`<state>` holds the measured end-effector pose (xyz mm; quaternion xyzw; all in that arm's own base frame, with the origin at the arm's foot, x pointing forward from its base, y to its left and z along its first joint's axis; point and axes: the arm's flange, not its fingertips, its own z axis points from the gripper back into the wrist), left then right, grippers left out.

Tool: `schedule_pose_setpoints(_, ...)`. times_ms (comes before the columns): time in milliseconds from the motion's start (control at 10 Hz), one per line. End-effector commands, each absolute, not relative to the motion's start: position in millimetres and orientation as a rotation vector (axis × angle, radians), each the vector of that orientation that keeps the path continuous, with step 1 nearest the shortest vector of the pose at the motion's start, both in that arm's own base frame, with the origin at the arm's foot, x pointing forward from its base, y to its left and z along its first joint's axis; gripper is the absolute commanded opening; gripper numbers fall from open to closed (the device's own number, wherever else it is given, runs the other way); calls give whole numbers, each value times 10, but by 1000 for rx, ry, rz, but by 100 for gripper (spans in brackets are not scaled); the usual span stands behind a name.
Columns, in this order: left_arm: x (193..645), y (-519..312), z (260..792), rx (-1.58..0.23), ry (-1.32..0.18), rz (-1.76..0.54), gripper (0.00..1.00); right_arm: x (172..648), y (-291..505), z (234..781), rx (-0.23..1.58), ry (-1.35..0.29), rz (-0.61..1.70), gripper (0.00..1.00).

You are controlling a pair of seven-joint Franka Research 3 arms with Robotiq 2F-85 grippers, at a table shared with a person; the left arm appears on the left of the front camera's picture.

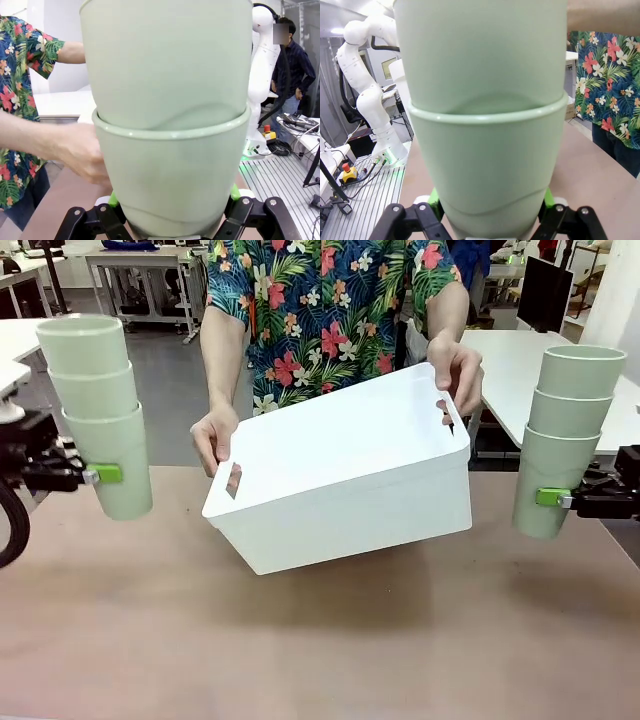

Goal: Stack the cups and store them in the basket.
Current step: Place the stack of Reusable plastic cups into the Pantry Basket.

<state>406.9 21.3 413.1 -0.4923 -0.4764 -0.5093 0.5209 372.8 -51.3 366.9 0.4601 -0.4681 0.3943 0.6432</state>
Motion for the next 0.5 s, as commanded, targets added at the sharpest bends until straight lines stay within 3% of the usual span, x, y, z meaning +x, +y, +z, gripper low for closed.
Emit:
schedule_pose_setpoints(0, 4098, 126, 4625, -1176, -1044, -1220, 86, 3733, -506, 3703, 1049, -1074, 902, 85)
schedule_pose_setpoints(400, 4163, -358, 5399, -1036, -923, -1274, 86, 3733, -506, 3703, 1049, -1074, 902, 85)
